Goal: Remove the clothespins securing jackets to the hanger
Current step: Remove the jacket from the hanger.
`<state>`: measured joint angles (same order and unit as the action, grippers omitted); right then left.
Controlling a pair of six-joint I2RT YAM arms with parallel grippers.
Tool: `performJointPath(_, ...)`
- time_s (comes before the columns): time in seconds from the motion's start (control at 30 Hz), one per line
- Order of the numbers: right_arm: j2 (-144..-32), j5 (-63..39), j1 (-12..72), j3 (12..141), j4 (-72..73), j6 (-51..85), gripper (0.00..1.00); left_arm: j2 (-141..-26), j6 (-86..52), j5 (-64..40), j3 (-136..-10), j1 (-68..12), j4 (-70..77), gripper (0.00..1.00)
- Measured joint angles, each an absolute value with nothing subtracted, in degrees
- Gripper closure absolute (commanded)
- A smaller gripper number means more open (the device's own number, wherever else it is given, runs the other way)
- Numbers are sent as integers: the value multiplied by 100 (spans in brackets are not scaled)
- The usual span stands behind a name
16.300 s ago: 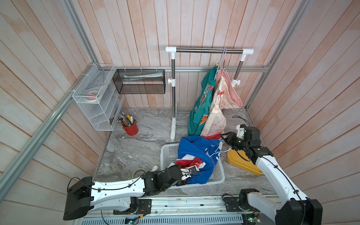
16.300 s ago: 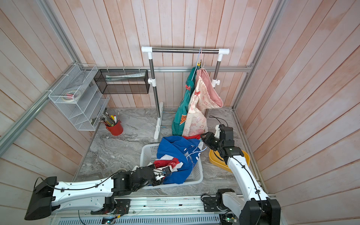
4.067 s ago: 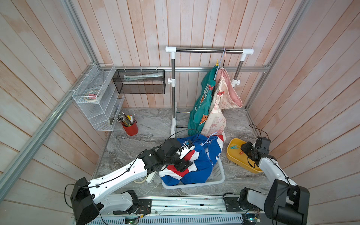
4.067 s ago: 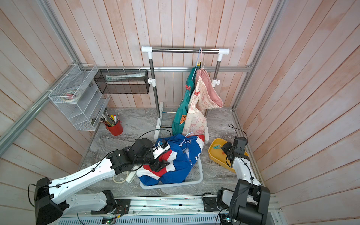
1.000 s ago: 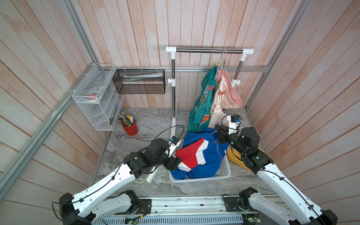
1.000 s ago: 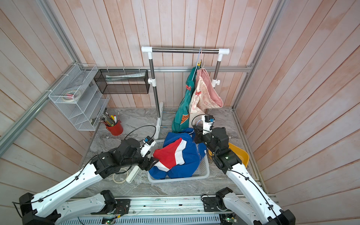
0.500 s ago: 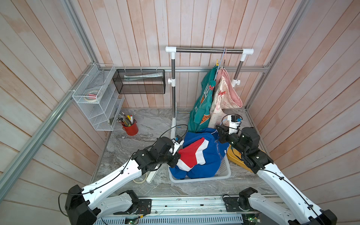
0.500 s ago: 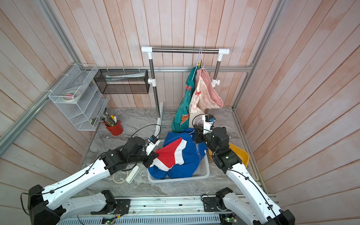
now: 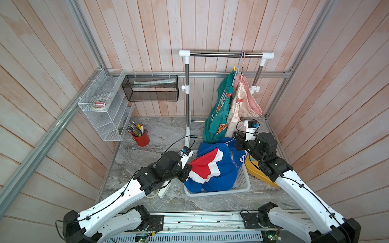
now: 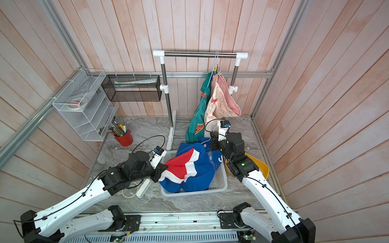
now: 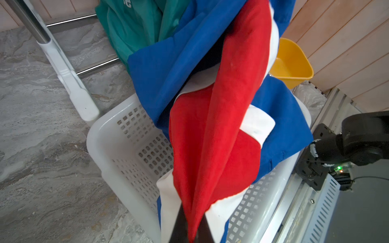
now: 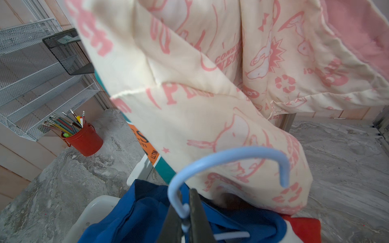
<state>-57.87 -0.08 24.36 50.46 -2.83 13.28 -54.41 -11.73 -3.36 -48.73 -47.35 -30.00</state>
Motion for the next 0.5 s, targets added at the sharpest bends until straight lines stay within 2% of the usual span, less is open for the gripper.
performJointPath(0.5,-5913,-370,1907,5074,-154,1479,100,-4123,-1774,117,-3966,-4742,-2008,100)
